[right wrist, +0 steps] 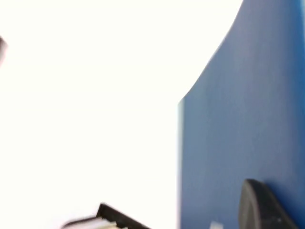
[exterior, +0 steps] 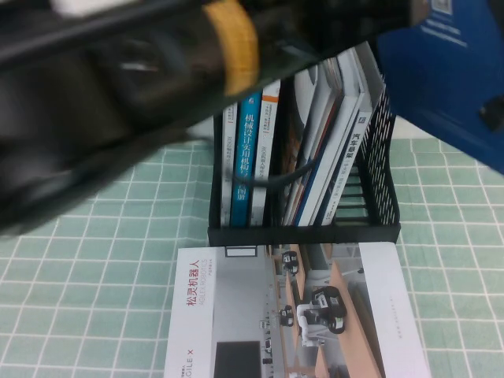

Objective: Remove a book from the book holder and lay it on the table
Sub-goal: Pick up the right side book from the book shelf, then place the picked book on the book

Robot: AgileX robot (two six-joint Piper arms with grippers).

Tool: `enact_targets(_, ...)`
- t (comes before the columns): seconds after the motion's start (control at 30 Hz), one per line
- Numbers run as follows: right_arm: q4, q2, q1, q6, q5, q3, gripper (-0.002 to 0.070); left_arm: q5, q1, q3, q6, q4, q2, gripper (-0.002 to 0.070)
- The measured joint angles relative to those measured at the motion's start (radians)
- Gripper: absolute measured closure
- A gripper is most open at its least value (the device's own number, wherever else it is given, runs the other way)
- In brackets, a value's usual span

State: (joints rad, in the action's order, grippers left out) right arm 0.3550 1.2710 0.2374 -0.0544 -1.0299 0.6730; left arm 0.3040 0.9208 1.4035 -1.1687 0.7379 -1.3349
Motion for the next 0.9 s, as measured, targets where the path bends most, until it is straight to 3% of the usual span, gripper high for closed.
enact_targets(0.2,0.306,-0.242,0.0,-0.011,0.291,-0.004,0.0652,0.402,0.144,0.0,0.233,-0.016,0.18,0.0678)
enact_targets(0.3,0.538,-0.336,0.0,-0.149,0.37,-0.005,0.0652,0.573,0.187,0.0,0.312,-0.058,0.234,0.0678)
enact_targets(0.43,0.805,-0.419,0.0,-0.353,0.336,-0.005,0.0652,0.725,0.195,-0.018,0.354,-0.082,0.273,0.0678)
enact_targets(0.67,1.119,-0.445,0.0,-0.663,0.189,-0.005,0.0652,0.635,0.195,-0.158,0.296,-0.105,0.302,0.0678)
enact_targets(0.9,1.217,-0.337,0.014,-0.727,0.184,-0.005,0.0652,0.502,0.197,-0.3,0.221,-0.178,0.305,0.0677)
